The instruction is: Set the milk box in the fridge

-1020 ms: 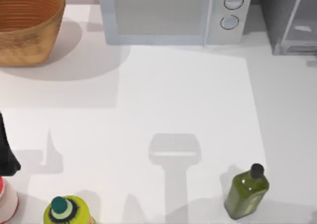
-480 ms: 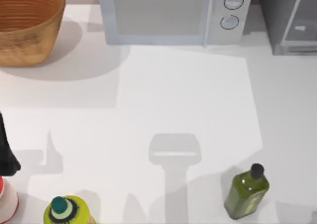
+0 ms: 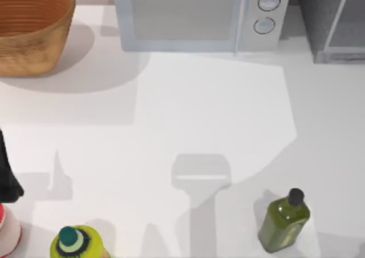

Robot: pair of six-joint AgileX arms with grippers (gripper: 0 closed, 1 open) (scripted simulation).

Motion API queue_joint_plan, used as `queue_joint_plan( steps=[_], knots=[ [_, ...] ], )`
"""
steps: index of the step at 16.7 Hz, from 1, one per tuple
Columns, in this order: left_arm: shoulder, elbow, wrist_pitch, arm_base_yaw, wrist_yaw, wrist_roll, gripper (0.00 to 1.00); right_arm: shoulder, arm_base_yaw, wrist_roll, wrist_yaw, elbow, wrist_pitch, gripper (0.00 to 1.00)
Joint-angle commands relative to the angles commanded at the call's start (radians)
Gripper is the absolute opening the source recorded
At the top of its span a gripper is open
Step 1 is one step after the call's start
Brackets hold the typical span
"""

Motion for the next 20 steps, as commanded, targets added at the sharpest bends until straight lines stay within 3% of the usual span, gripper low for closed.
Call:
queue_joint_plan(
  steps=[4, 17, 20],
  knots=[
    [0.0, 0.0, 0.0, 0.0, 0.0, 0.0, 1.0, 0.001, 0.0, 0.0, 0.0, 0.001, -0.001, 0.0],
    [0.0, 0.0, 0.0, 0.0, 0.0, 0.0, 1.0, 0.001, 0.0, 0.0, 0.0, 0.001, -0.001, 0.98],
    [0.0, 0.0, 0.0, 0.0, 0.0, 0.0, 1.0, 0.001, 0.0, 0.0, 0.0, 0.001, -0.001, 1.0]
  ],
)
